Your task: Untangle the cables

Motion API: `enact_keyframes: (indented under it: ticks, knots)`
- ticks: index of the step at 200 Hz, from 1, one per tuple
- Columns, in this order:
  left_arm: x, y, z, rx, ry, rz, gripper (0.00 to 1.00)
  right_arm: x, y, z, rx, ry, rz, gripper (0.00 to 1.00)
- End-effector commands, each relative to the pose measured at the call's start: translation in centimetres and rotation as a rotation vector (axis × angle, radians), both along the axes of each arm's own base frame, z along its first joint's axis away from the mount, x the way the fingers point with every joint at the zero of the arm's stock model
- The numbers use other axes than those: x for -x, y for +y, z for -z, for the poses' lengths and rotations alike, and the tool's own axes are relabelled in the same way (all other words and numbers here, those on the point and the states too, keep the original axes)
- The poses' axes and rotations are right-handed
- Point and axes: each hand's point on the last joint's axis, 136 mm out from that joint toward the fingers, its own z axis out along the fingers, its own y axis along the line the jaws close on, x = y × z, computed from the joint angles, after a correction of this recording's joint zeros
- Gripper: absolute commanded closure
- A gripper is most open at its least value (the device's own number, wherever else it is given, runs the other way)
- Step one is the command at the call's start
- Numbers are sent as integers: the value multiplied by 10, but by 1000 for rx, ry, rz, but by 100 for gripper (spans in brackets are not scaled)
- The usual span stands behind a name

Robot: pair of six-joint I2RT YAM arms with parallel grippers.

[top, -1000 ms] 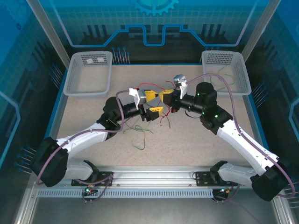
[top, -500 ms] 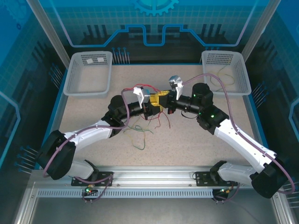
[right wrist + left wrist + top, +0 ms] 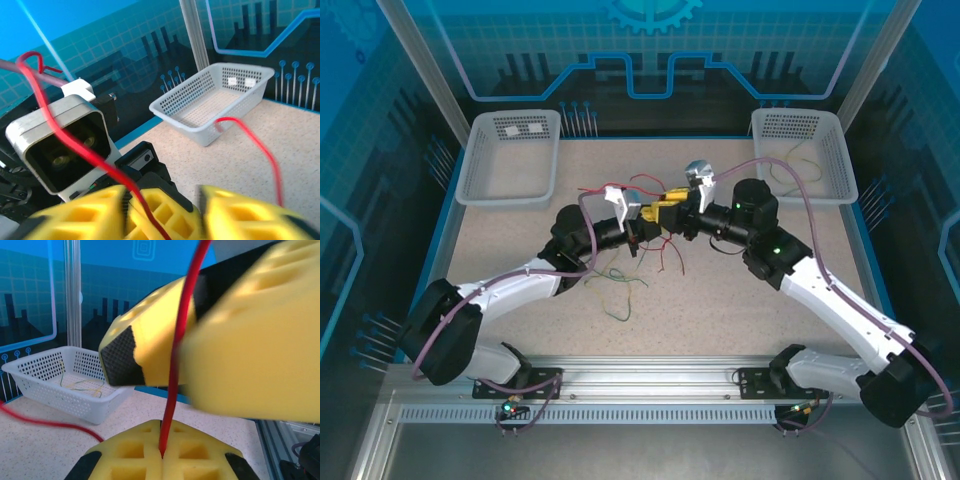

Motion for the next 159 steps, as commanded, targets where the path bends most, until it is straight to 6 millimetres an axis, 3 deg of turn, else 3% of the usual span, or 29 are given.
enact_keyframes:
  ticks: [1,31,52,66,79,107,132,159]
  knots:
    - [2,8,-20,54,-51,-25,100,8,-18,-23,-36,-46,73,27]
    - [4,13,-25,78,-63,-39,100,-2,-59,-25,-160,-17,232,17]
    - [7,12,-26,81,-75,-26,100,-23,-99,5,-289,145,375,8]
    - [8,13,-25,88,-84,-26,100,-37,-111,22,-379,276,363,8]
    - [7,14,-24,95,-90,-30,100,-43,-106,28,-435,336,265,9]
    - [6,11,-24,95,-83,-21,100,-38,-65,33,-417,393,13,9]
    - [6,12,-24,90,-86,-25,100,-40,-51,47,-432,455,-49,10]
    - [5,12,-22,87,-82,-29,100,-40,-36,44,-443,465,-92,10]
